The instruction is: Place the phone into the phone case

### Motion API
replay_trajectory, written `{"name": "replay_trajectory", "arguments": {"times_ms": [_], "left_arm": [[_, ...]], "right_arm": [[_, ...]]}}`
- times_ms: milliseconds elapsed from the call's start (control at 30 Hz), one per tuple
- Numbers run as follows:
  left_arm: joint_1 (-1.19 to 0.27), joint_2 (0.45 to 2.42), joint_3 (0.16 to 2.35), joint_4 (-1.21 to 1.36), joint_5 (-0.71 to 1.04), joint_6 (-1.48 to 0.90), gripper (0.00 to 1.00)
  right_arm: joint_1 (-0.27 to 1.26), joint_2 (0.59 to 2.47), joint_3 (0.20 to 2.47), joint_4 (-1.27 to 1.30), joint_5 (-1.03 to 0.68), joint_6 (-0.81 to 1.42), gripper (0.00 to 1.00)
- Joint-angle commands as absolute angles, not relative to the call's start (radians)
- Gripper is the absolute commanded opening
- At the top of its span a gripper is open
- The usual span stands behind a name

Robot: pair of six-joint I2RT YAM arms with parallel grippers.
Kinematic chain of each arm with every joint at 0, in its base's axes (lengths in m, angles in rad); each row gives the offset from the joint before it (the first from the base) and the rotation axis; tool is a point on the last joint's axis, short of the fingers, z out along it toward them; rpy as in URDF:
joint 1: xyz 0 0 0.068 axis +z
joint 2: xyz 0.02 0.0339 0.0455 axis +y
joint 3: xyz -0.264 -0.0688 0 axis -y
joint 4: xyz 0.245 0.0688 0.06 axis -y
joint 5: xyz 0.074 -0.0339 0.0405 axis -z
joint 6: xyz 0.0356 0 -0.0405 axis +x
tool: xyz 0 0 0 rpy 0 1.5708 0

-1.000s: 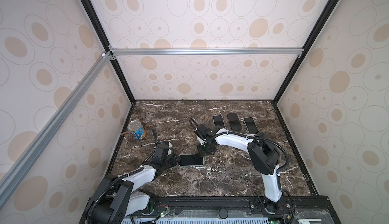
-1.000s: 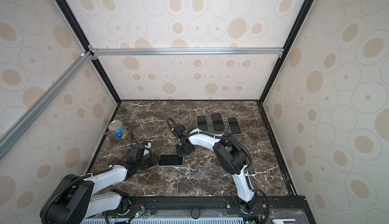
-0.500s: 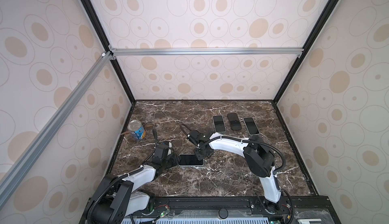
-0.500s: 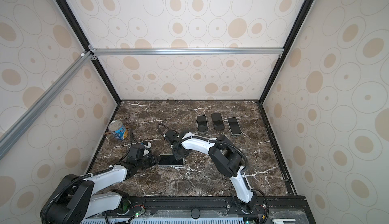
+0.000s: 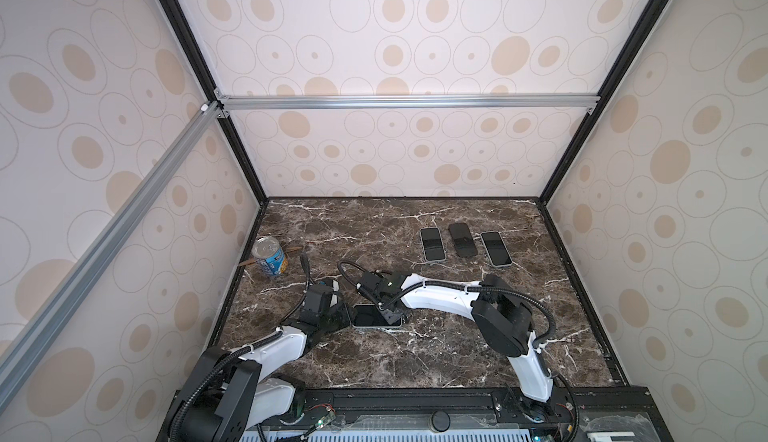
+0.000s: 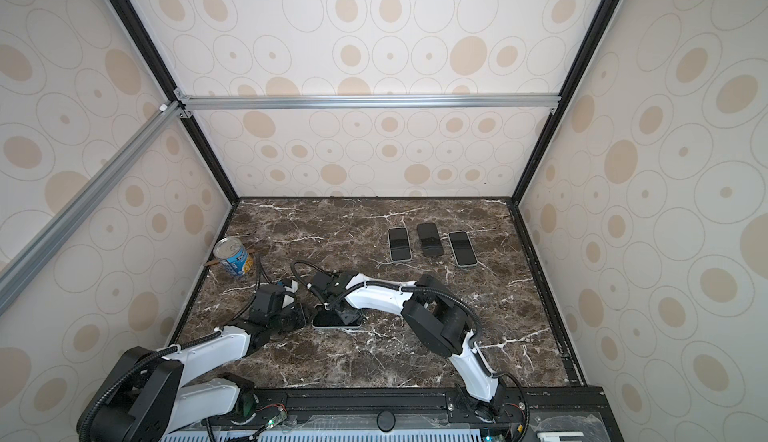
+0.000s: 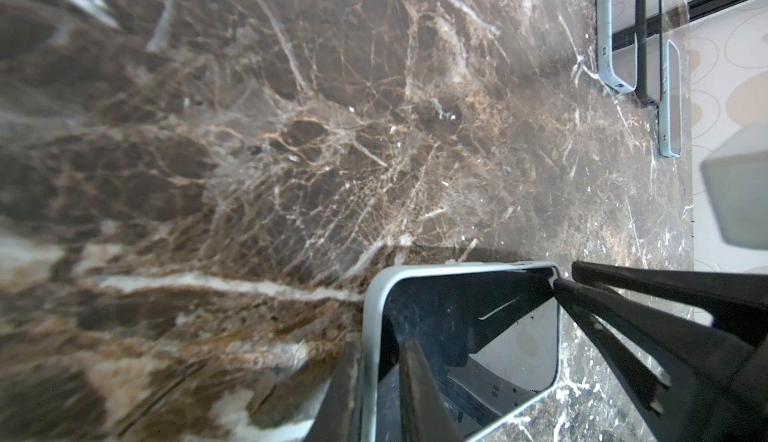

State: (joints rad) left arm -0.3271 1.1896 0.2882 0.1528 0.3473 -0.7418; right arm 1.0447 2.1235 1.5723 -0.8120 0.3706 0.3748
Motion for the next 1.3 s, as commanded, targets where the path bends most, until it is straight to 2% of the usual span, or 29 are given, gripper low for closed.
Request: {"name": "replay_trajectory", "arguments": {"times_ms": [0,33,267,367,433,467,600,800,933,1267], "left_arm": [[-0.324,1.142,0.353,0.073,0.322,-0.717,0.18],[-0.323,1.125,0.374,0.046,0.307,-0.702,0.18],[-0.319,0.963,0.510,-0.168,0.181,-0.586,0.22],[-0.320,0.882,0.557,-0.236,0.128,-0.529,0.25],[-0.320,0.829,0.577,-0.267,0.097,-0.489,0.29],[-0.320,0.809,0.581,-0.275,0.089,-0.474,0.31],[-0.320,0.726,0.580,-0.279,0.087,-0.418,0.41],[-0.319,0.630,0.542,-0.223,0.105,-0.401,0.52],[-0.320,0.585,0.524,-0.210,0.054,-0.410,0.67],[-0.320,0.545,0.515,-0.207,0.002,-0.416,0.74]], "right_arm": [[1.046,2.120,1.508,-0.856,0.301,0.326,0.25],[1.046,2.085,1.502,-0.832,0.297,0.306,0.30],[1.045,1.891,1.451,-0.670,0.219,0.124,0.45],[1.046,1.834,1.401,-0.578,0.178,0.033,0.65],[1.045,1.813,1.368,-0.521,0.166,-0.016,0.84],[1.046,1.809,1.359,-0.506,0.160,-0.037,0.99],[1.046,1.814,1.346,-0.457,0.105,-0.130,1.00],[1.044,1.857,1.352,-0.450,0.001,-0.278,1.00],[1.042,1.921,1.389,-0.497,-0.015,-0.323,1.00],[1.041,2.045,1.455,-0.524,-0.052,-0.294,1.00]]}}
